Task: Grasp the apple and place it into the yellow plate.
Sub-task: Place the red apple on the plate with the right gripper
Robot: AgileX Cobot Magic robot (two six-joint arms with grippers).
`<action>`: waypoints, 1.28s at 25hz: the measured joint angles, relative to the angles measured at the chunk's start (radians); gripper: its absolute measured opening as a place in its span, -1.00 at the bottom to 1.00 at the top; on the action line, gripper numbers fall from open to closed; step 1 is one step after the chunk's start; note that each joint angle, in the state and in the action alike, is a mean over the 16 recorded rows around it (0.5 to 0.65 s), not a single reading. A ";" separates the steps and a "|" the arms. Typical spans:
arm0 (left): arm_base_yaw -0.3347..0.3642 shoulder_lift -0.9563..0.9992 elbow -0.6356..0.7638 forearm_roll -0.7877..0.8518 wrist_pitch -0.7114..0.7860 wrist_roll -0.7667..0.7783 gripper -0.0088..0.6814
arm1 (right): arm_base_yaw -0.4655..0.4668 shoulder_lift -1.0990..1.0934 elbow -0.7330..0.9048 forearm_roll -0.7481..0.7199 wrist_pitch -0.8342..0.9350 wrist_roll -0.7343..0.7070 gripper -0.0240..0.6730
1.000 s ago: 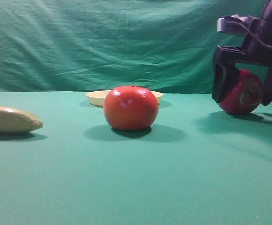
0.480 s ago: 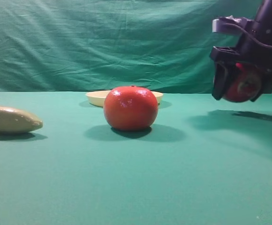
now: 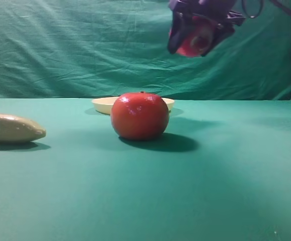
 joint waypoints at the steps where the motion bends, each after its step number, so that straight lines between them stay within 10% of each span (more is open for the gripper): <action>1: 0.000 0.000 0.000 0.000 0.000 0.000 -0.52 | 0.003 0.022 -0.026 0.000 0.006 -0.001 0.57; 32: 0.000 0.000 0.000 0.000 0.000 0.000 -0.52 | 0.007 0.189 -0.176 0.068 -0.033 -0.026 0.89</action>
